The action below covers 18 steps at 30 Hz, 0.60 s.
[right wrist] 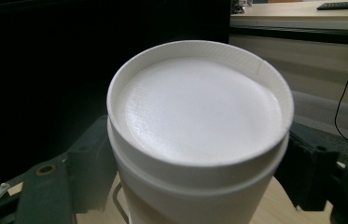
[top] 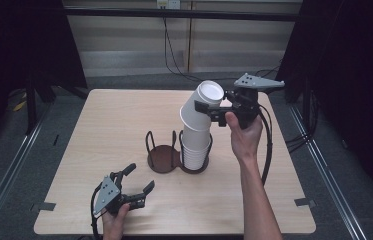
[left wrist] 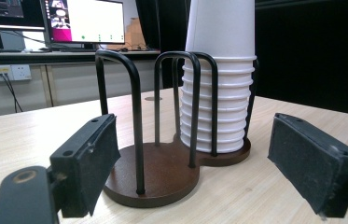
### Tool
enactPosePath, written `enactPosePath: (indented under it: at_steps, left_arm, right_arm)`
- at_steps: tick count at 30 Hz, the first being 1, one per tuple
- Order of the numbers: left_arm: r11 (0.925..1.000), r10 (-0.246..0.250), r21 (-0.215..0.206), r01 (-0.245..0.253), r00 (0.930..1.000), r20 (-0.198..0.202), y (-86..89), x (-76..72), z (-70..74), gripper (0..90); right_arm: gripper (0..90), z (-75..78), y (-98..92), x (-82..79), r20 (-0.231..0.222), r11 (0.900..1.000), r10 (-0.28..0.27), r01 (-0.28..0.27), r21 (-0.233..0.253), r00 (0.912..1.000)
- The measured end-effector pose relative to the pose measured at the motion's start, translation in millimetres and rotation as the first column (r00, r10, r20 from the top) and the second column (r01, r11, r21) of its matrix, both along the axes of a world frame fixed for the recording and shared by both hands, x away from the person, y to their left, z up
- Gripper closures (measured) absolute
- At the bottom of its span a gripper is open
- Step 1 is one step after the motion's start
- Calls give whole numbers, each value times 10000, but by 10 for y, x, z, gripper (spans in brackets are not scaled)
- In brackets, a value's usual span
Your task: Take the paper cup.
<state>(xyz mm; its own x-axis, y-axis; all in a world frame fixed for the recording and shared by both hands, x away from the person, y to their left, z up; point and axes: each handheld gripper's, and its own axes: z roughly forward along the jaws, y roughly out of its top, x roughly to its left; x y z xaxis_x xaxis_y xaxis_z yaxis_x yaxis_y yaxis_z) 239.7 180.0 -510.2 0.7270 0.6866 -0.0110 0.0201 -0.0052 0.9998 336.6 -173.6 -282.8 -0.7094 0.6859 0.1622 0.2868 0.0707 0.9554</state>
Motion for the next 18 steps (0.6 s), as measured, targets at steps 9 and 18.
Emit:
enactPosePath:
  at_steps: [9,18]
  left_arm:
    - [10000,11,53,-11,10000,57,4,3,2,159]
    - [10000,23,44,-23,10000,47,3,3,1,159]
  right_arm:
    - [242,71,-26,-59,419,9991,-58,41,412,9991]
    - [243,153,-44,-131,720,9987,166,-199,461,9973]
